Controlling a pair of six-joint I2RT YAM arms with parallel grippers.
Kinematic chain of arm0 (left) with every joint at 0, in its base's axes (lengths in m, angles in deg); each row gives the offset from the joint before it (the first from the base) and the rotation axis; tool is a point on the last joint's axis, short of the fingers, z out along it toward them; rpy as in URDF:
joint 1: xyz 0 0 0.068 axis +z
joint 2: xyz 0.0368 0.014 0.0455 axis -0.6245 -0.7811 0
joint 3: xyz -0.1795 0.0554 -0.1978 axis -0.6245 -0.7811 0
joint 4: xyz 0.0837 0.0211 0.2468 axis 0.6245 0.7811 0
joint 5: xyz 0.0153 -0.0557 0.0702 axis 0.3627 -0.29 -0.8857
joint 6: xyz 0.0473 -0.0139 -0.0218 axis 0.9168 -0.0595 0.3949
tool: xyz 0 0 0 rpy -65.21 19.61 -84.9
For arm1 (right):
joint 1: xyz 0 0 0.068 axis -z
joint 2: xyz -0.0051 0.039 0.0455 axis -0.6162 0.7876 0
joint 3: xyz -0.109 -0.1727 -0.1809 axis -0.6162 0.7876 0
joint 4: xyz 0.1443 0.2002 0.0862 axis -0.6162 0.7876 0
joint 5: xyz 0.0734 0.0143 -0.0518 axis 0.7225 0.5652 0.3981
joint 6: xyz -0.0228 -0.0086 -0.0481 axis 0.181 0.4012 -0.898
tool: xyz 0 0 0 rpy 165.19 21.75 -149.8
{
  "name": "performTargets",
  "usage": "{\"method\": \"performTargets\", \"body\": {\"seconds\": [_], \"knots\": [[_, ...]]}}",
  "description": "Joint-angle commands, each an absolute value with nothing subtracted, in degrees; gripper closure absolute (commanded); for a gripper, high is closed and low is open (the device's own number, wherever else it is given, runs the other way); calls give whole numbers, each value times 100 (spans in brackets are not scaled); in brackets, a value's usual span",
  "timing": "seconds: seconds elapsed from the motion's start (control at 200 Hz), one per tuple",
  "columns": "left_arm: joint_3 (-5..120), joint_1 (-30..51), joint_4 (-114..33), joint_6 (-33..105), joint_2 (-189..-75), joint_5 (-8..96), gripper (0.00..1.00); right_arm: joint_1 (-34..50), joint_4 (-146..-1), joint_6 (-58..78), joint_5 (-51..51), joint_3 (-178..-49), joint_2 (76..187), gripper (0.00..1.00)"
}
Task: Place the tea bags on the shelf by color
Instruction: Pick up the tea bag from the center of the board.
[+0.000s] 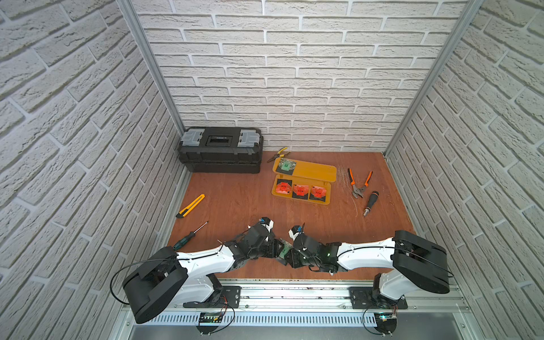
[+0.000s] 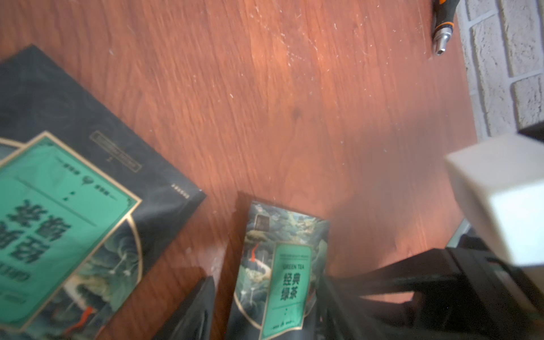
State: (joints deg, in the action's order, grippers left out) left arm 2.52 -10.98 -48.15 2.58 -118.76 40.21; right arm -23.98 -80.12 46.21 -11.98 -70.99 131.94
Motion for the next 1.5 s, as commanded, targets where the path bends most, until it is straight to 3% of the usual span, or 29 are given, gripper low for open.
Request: {"method": "performTargets", "body": {"seconds": [0.0,1.495], "knots": [[234,-1133,-4787,198,-12003,4191,42,-2366,-7915,4670,-1260,-6991,13238,73],[150,-1066,-4401,69,-11322,4138,72,-2309,-7864,4662,-1263,-6923,13212,73]]}}
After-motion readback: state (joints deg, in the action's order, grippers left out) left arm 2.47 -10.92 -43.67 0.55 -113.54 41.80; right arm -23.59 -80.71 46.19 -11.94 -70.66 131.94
